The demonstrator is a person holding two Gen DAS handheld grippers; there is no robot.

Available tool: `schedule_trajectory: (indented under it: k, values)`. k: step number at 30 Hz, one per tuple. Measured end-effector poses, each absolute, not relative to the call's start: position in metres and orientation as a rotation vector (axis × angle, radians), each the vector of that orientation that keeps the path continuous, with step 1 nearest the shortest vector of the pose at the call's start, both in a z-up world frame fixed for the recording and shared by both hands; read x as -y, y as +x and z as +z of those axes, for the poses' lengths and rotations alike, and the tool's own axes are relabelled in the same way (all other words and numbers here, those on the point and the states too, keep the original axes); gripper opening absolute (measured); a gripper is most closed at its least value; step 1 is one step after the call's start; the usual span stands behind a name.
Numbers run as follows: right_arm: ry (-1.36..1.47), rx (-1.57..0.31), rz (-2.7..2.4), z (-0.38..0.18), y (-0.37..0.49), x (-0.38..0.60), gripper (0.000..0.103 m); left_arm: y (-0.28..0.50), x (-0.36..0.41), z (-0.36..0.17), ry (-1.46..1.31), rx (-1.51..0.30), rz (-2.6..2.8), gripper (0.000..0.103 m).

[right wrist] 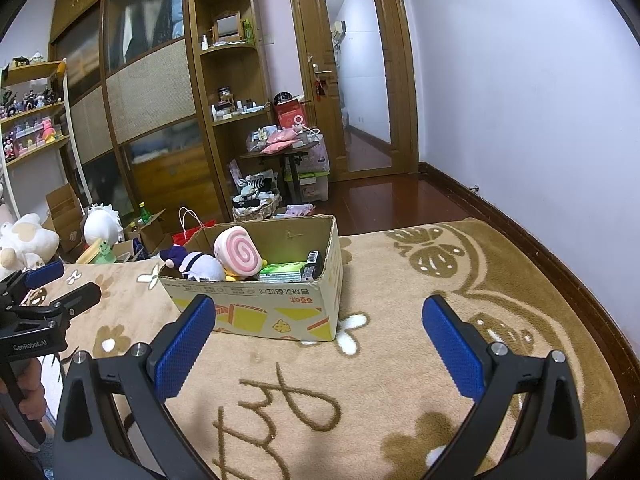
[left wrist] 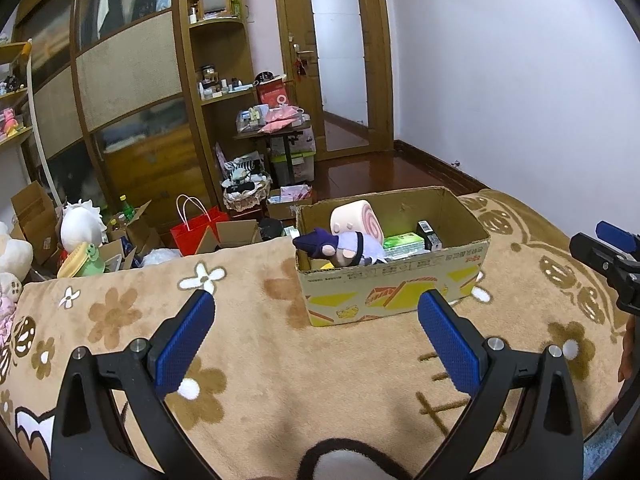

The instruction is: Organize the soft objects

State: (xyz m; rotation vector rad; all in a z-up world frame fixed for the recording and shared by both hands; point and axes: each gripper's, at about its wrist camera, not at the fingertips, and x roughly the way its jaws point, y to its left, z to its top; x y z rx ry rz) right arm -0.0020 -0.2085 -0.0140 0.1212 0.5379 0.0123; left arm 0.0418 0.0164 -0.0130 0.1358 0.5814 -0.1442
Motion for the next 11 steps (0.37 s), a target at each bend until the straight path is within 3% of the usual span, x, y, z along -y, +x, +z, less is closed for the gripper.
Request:
schedule_trajectory:
  k: [11]
  values:
    - [0.112,-0.531,0.01,-0.0103,-0.0015,0.2111,0.103,0.0423,-0.0185,-0.0136,0.143,-0.583,-0.143,0.101]
